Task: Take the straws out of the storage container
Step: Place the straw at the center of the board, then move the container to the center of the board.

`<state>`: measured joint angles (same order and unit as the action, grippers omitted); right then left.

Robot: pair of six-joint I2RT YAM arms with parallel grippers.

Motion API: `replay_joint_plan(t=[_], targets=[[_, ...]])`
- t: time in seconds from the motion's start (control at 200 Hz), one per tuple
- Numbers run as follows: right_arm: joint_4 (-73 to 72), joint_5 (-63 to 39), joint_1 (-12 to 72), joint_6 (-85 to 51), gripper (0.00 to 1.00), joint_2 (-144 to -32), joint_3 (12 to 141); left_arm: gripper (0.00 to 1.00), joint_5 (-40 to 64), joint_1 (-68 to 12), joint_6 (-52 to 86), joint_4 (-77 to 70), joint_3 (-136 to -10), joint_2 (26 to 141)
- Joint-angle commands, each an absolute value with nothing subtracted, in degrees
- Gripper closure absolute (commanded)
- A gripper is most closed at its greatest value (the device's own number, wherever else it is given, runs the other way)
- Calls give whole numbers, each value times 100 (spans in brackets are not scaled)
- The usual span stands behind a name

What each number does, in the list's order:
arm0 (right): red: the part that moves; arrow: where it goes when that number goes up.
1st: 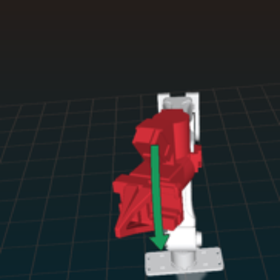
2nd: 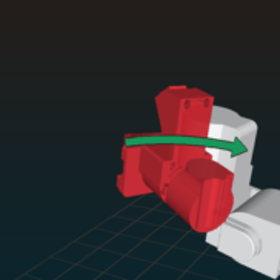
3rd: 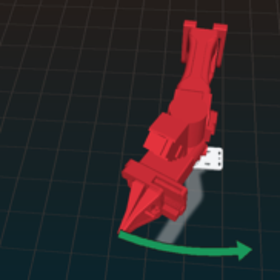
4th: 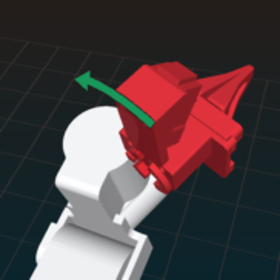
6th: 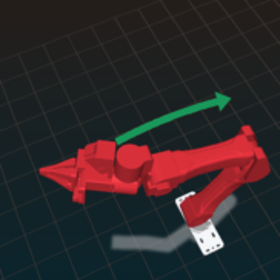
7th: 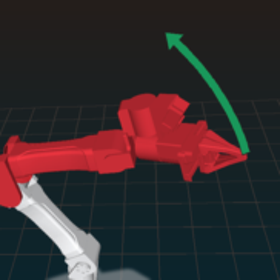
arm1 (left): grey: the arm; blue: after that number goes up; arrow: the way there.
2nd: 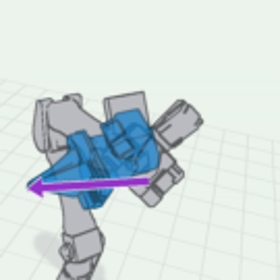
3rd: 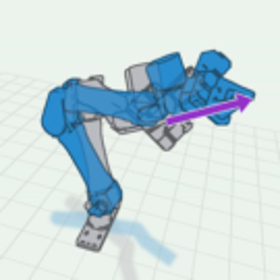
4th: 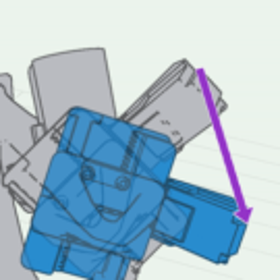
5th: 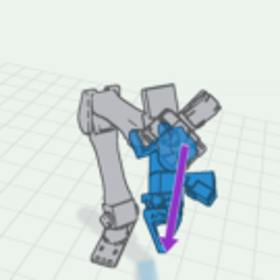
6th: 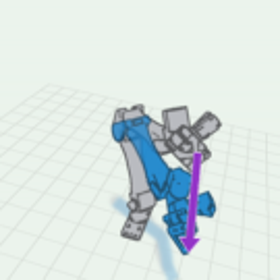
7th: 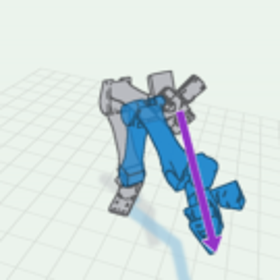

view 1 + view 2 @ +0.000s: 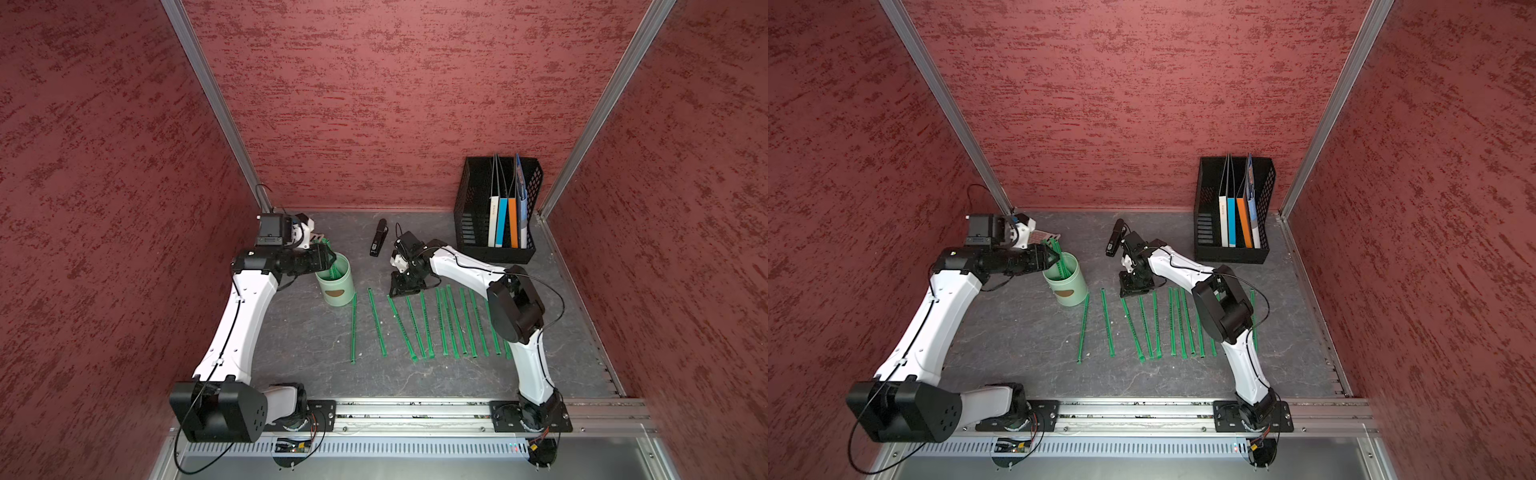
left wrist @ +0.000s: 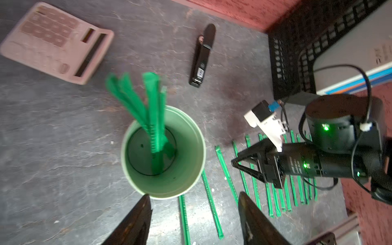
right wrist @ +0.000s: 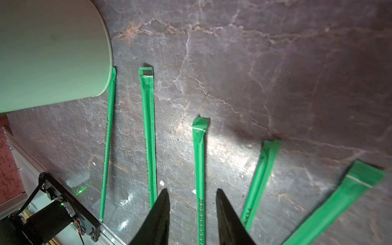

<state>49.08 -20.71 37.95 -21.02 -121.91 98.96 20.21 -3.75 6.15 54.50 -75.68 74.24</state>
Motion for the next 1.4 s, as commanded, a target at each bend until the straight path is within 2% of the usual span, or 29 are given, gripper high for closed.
replay_joint_plan(t=[0.0,0.351,0.491,0.731,0.786,0.917,1.392], targets=[[4839,-1881,3677,-2070,65,-11508,9826,34,1561,-885,675,5609,-7900,7819],[4753,-1794,3476,-1914,64,-10541,9266,29,-431,-1906,905,6321,-8918,9234],[4656,-1852,3411,-1916,64,-10421,9099,28,-716,-2063,898,6364,-9126,9592],[4557,-1847,3280,-1916,64,-10242,8894,35,-599,-2083,923,6216,-9082,10030],[4551,-1850,3255,-1916,64,-10220,8871,38,-574,-2083,932,6180,-9054,10100],[4535,-1872,3222,-1919,64,-10208,8818,53,-571,-2079,949,6119,-9044,10213],[4465,-1907,3156,-1995,64,-10242,8761,83,-669,-2048,905,6187,-8987,10252]])
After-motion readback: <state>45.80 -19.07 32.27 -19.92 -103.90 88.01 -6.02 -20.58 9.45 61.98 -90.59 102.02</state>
